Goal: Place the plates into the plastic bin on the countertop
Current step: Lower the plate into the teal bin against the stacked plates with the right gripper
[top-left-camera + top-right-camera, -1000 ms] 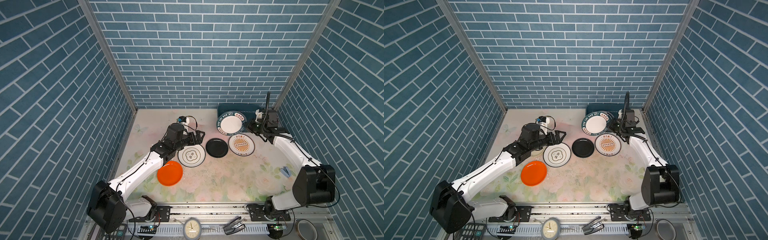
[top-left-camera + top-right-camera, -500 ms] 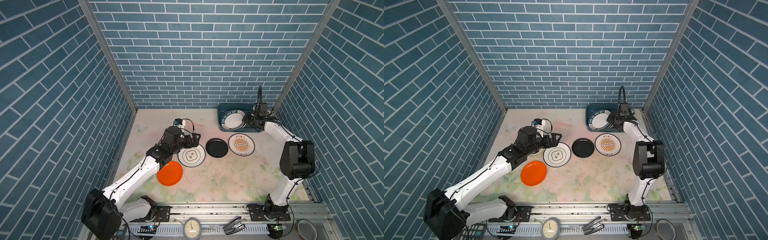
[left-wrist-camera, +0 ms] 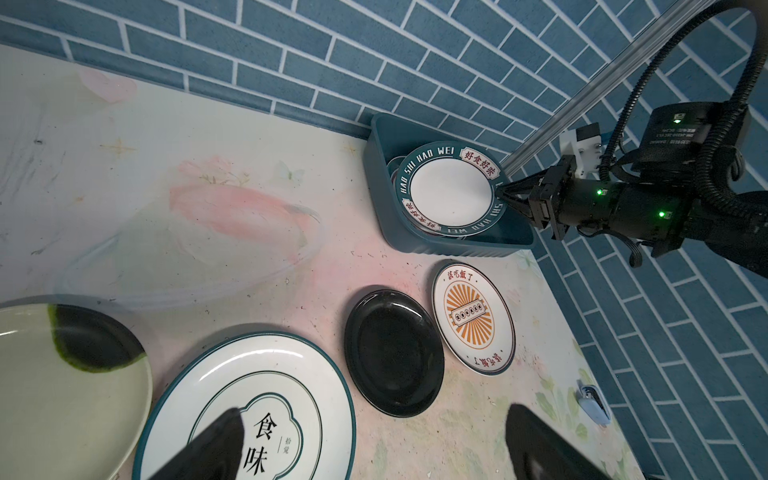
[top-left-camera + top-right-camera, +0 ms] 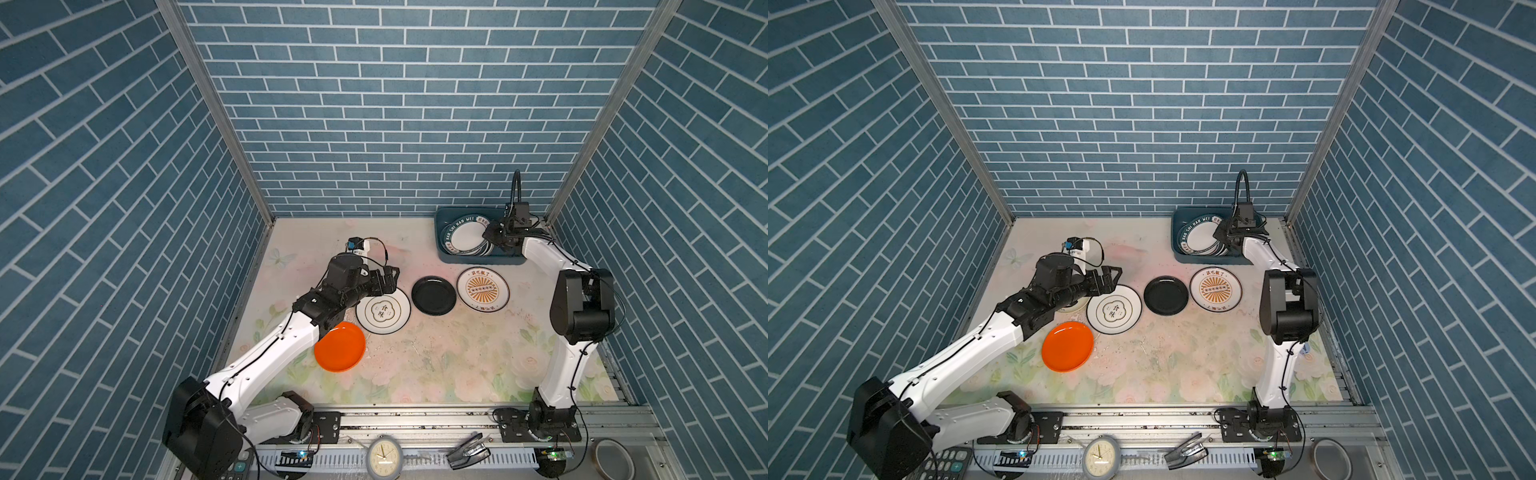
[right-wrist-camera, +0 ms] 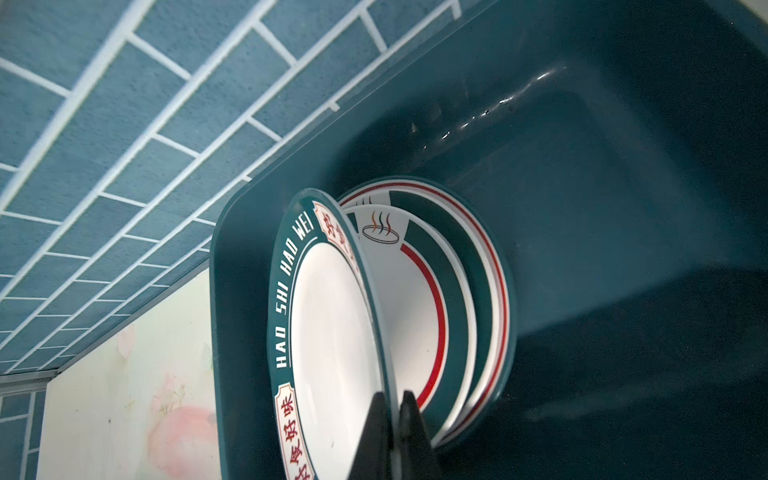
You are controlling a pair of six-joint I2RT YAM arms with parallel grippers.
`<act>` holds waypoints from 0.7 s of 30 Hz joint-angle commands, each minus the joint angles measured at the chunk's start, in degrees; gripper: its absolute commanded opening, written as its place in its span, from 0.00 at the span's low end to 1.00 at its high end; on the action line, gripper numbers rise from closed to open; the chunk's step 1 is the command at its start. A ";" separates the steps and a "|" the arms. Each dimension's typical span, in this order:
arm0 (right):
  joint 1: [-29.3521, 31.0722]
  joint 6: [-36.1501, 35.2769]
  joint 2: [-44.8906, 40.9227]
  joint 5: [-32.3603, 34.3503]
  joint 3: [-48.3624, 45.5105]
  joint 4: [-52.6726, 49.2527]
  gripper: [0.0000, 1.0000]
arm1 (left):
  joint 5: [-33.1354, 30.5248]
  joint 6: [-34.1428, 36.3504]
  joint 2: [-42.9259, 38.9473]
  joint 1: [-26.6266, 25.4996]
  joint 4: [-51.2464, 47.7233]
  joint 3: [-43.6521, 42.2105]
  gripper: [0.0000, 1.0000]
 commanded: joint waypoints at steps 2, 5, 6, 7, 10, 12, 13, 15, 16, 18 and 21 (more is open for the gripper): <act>-0.50 0.25 1.88 -2.77 2.16 3.02 0.00 | 0.36 0.30 0.86 0.39 -0.53 0.47 1.00; -0.55 0.10 2.61 -2.08 2.25 2.93 0.00 | 0.71 -0.07 1.21 0.43 -0.03 0.20 1.00; -0.65 0.10 2.72 -1.45 2.34 2.37 0.00 | 0.72 -0.07 1.37 0.35 -0.02 0.18 1.00; -0.65 -0.10 2.88 -0.74 2.44 1.87 0.00 | 0.63 -0.06 1.38 0.43 -0.08 0.22 1.00; -0.76 -1.16 2.98 0.57 2.51 0.63 0.00 | 0.61 -0.06 1.86 0.36 -0.35 0.43 0.99; -0.83 -1.72 2.82 2.64 2.34 -0.01 0.00 | 0.63 0.08 1.96 0.41 -0.59 0.68 1.00; -0.85 -1.79 2.66 3.15 2.15 -0.16 0.00 | 0.55 0.12 2.08 0.43 -0.61 0.78 1.00; -0.92 -1.84 2.28 3.89 1.72 -0.31 0.00 | 0.37 0.23 2.12 0.41 -0.60 0.86 1.00; -0.91 -1.84 1.97 4.64 1.35 -0.47 0.00 | 0.28 0.23 2.27 0.41 -0.68 0.94 1.00; -0.90 -2.00 1.44 6.04 0.76 -0.67 0.00 | 0.24 0.41 2.56 0.42 -0.80 1.25 1.00; -1.00 -2.70 0.71 7.78 0.03 -1.32 0.00 | 0.36 0.31 3.13 0.43 -0.97 1.54 1.00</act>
